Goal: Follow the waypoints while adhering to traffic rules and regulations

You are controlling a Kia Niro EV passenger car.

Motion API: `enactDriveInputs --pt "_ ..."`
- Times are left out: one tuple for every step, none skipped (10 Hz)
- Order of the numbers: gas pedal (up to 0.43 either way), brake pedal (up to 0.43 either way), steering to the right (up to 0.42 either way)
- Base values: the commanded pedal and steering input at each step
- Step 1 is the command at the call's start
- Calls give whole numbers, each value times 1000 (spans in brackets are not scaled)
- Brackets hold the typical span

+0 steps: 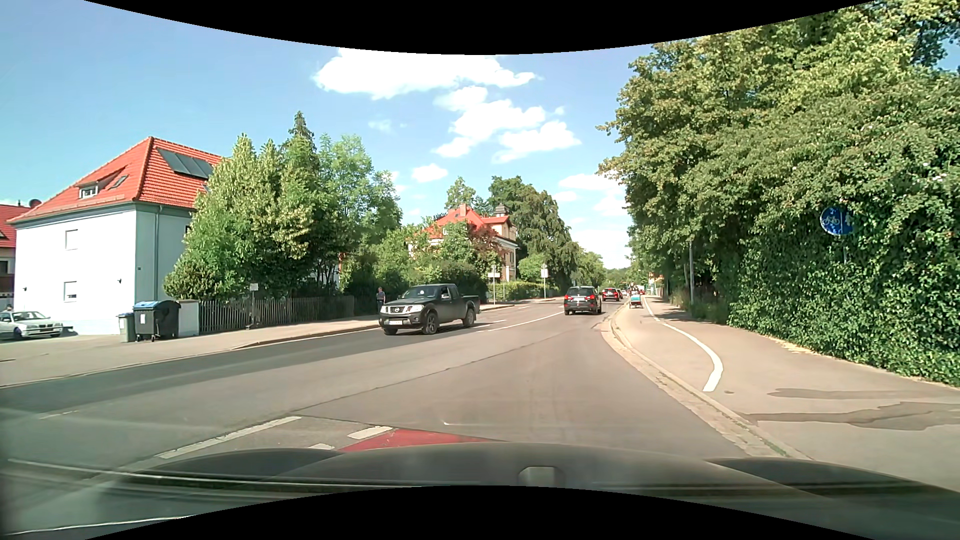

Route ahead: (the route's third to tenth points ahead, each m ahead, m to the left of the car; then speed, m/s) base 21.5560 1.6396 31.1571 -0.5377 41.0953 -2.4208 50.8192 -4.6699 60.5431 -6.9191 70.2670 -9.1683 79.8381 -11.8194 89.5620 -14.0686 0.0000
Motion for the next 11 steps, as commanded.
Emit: enactDriveInputs --pt "0 622 31" --pt "0 622 31" --pt "0 622 31" --pt "0 622 31" --pt "0 622 31" --pt "0 622 31" --pt "0 622 31" --pt "0 622 31" --pt "0 622 31" --pt "0 628 31" --pt "0 622 31"
